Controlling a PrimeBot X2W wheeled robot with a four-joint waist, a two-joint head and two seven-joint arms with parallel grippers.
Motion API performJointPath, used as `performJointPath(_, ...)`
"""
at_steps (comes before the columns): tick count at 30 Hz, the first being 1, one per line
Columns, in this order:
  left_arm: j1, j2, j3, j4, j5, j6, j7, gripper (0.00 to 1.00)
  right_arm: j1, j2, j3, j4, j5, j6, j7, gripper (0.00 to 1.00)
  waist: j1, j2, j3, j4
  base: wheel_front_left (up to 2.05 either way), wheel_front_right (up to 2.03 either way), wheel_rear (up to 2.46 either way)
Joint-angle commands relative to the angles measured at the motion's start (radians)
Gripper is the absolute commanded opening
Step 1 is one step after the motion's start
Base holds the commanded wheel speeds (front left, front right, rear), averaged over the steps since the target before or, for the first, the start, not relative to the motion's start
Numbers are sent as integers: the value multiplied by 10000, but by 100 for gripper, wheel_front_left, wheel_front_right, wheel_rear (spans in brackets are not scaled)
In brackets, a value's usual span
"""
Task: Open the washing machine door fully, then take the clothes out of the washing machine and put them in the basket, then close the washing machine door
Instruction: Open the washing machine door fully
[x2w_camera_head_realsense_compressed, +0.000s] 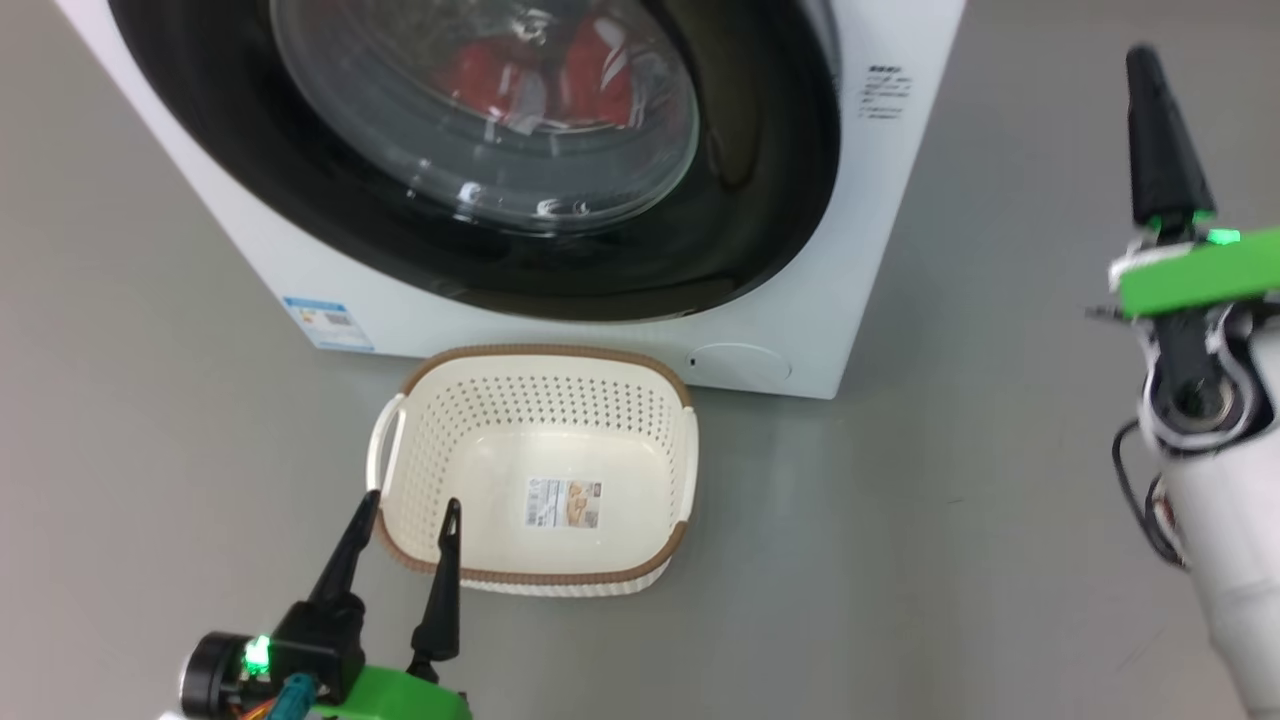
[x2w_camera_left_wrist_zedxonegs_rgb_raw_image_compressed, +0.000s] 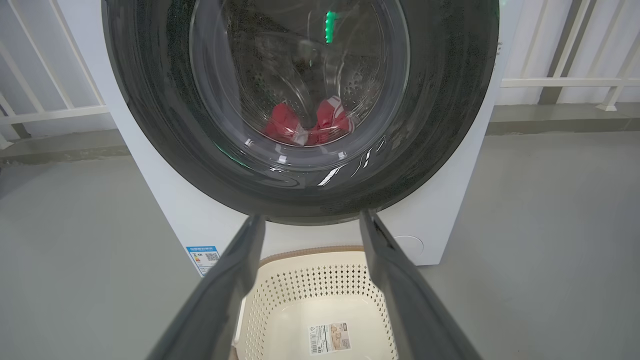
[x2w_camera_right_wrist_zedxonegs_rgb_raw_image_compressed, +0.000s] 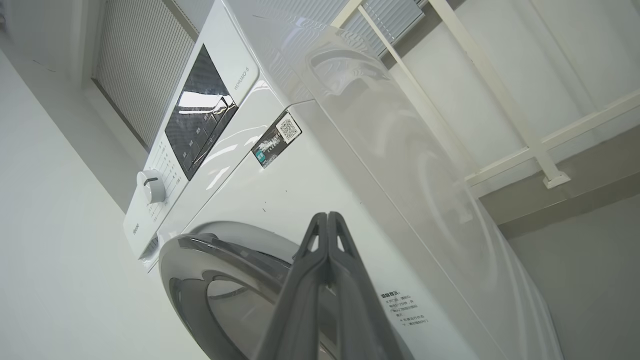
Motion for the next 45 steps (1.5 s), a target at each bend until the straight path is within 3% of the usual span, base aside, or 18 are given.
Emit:
performJointPath(1,-414,99,235,-244,-98,80,-122,100,-554,-146,299,-186,934,16,286,0,0,-1,282,291,0,0,0)
performJointPath(9,-733,98,8,-274,-345,178,-122,100,-1877,-912,920,553,3454,16,1913,0,0,-1,753,655,0,0,0)
performJointPath(23,-1175,97,-409,-303,-625,254,-122,100,-3369,-894,1131,2305,5862,16,5370,0,0,-1,1412,1120,0,0,0)
performJointPath(29,-1407,97,-536,-436,-832,300,-122,100,-4134,-873,1275,3095,6047,16,6565,0,0,-1,1789,1299,0,0,0)
performJointPath(45,-1789,97,-920,-578,-1169,414,-122,100,-5541,-724,1611,4533,5654,16,7535,0,0,-1,2490,1686,0,0,0)
